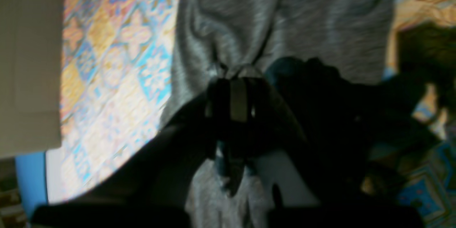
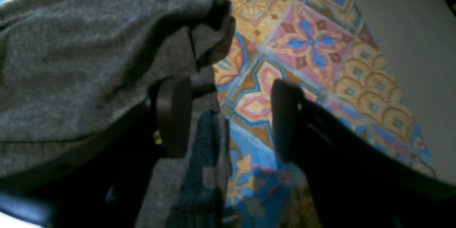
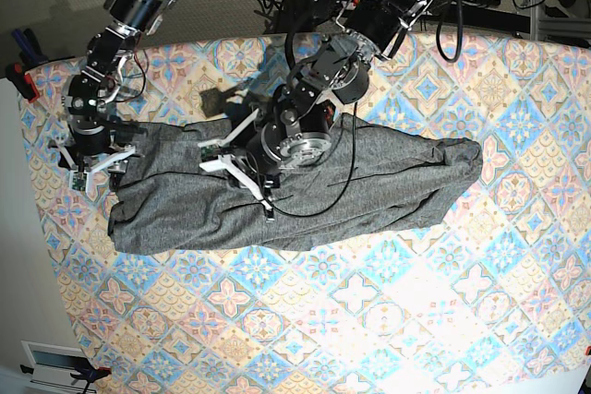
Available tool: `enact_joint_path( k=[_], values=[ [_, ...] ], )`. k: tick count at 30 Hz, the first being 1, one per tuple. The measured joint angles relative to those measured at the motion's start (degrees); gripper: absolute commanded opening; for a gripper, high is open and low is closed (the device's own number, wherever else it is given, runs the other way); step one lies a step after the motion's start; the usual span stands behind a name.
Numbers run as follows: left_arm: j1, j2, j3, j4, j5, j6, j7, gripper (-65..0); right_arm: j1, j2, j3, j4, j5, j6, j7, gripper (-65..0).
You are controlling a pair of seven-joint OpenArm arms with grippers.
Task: Layout the t-shirt on the table in an organized manner, then fold the t-shirt properly
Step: 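Move the left gripper to the shirt's middle and grasp the fabric, then move the right gripper to the shirt middle and grasp beside the left gripper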
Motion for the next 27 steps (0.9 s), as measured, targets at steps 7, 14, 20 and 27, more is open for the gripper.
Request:
enact_joint_path(
  k=[7,14,20,27],
  values=[
    [0.09,0.02,3.85,-3.58,0.42,-0.24,-1.97,-56.2,0.0,0.02,0.04,0.0,0.0,-0.24,0.02,-30.8],
    [0.04,0.02,3.52,-3.58,0.81,-0.07,-1.75,-39.7,0.02,0.02,0.04,0.0,0.0,-0.24,0.04,-30.8],
    [0.26,-0.04,3.28,-2.32,0.7,-0.13,-1.55,-30.9,0.04,0.04,-0.04,0.0,-0.02,-0.26,0.04,-30.8],
    [5.75,0.07,-7.19,11.15,0.0,0.0,-1.38,-29.2,-0.48,0.02,-0.72,5.62,-0.09,-0.13,-0.55,-30.8]
  ],
)
